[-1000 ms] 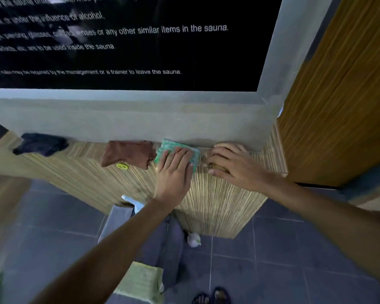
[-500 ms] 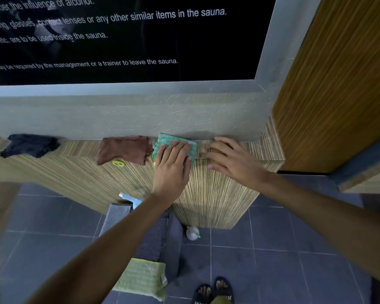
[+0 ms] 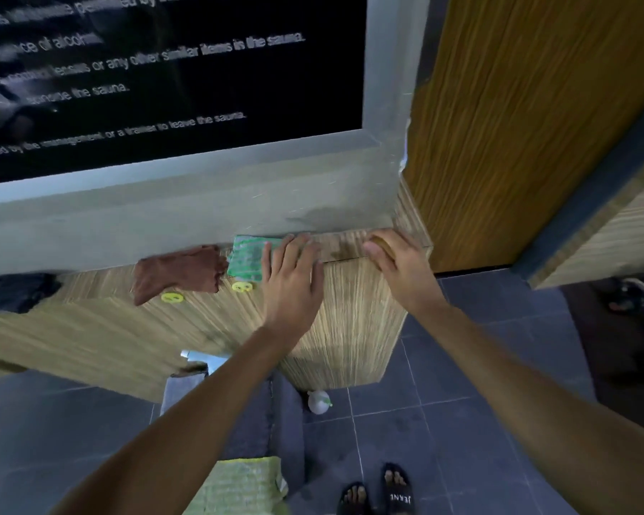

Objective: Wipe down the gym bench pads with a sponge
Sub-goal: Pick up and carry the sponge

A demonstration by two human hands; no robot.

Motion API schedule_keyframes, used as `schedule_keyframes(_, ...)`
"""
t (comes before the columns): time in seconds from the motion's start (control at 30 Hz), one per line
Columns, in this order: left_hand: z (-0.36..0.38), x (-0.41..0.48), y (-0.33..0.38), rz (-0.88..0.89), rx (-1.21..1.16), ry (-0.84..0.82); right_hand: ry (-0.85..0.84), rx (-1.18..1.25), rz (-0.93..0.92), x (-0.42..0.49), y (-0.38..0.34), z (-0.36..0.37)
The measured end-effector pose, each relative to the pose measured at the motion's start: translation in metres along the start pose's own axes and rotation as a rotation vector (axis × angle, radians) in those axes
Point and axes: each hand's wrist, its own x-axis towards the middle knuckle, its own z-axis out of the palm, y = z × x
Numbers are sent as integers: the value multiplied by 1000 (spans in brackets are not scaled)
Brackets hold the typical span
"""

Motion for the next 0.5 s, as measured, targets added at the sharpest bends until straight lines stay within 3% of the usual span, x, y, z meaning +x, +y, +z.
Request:
schedule_keyframes(0.2, 40, 6, 111, 255, -189, -152, 234, -24, 287, -79, 41, -92)
schedule_keyframes(0.5, 120, -36, 387, 581, -395, -512, 758, -14, 635, -255, 124, -276)
